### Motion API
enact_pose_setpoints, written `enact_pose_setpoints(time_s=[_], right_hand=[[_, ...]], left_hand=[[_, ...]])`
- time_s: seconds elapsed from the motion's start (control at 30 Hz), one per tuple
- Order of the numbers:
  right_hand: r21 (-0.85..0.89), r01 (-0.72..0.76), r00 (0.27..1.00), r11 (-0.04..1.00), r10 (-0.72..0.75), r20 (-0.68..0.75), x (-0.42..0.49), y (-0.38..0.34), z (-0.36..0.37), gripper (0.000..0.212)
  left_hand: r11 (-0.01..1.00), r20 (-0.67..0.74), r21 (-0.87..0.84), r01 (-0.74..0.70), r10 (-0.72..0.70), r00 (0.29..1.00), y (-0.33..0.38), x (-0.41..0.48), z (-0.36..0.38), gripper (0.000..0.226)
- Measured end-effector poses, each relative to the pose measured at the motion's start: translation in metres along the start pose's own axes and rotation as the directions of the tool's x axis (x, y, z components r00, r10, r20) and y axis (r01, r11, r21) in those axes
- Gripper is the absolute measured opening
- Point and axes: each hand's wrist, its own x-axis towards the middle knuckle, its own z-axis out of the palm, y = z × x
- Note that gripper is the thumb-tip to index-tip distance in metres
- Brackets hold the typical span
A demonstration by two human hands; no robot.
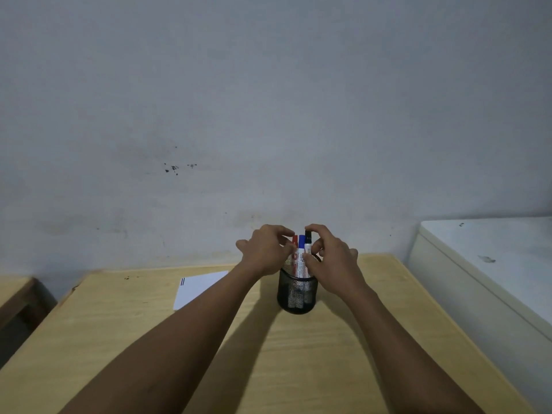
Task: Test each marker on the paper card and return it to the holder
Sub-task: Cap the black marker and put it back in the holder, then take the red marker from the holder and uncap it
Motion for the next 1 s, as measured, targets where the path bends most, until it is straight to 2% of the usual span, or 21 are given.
enact_pose_setpoints(time_s=[0.2,0.27,0.37,0.43,0.5,0.57,0.63,0.7,0.77,0.8,0.93,1.0], right_hand=[[-0.052,-0.012,1.000,0.999,0.012,0.002,-0.002,-0.001,-0.003,0.039],[-0.048,-0.018,1.000,0.999,0.017,-0.017,-0.003,-0.004,-0.005,0.040],[0.021,-0.001,0.992,1.000,0.004,-0.123,-0.004,-0.013,-0.012,0.040],[0.104,0.028,0.991,0.994,-0.014,-0.134,-0.005,-0.024,-0.018,0.040],[0.266,0.031,0.999,0.964,-0.019,-0.047,-0.009,-0.040,-0.024,0.045],[0.477,0.003,1.000,0.879,-0.014,0.020,-0.016,-0.060,-0.031,0.042],[0.661,0.000,0.999,0.750,0.024,-0.027,-0.020,-0.078,-0.039,0.027],[0.842,-0.022,0.994,0.539,0.105,-0.042,-0.025,-0.094,-0.048,0.017],[0.943,-0.051,0.991,0.328,0.130,0.008,-0.029,-0.112,-0.054,0.015],[0.956,-0.058,0.993,0.287,0.118,0.025,-0.031,-0.120,-0.055,0.016],[0.934,-0.025,0.999,0.356,0.052,0.007,-0.037,-0.146,-0.051,0.018],[0.946,-0.019,0.999,0.325,0.051,0.002,-0.042,-0.155,-0.050,0.010]], left_hand=[[0.997,0.015,-0.066,0.031,-0.031,0.999,0.003,-0.005,-0.006,0.028],[0.995,-0.023,-0.097,0.023,-0.025,0.999,0.006,-0.008,-0.011,0.024],[0.984,-0.115,-0.179,-0.003,-0.018,0.993,0.014,-0.010,-0.028,0.019],[0.950,-0.158,-0.312,-0.017,-0.034,0.987,0.021,-0.013,-0.049,0.015],[0.839,-0.179,-0.544,-0.029,-0.082,0.980,0.030,-0.018,-0.074,0.017],[0.694,-0.159,-0.720,-0.007,-0.155,0.975,0.040,-0.028,-0.101,0.018],[0.608,-0.118,-0.793,0.046,-0.227,0.967,0.046,-0.039,-0.122,0.018],[0.589,-0.069,-0.804,0.082,-0.229,0.971,0.047,-0.054,-0.138,0.021],[0.628,-0.035,-0.773,0.090,-0.183,0.982,0.045,-0.069,-0.148,0.026],[0.656,-0.029,-0.750,0.085,-0.161,0.986,0.043,-0.075,-0.151,0.030],[0.718,-0.064,-0.695,0.031,-0.104,0.993,0.040,-0.098,-0.163,0.042],[0.713,-0.089,-0.701,0.016,-0.110,0.990,0.038,-0.108,-0.169,0.039]])
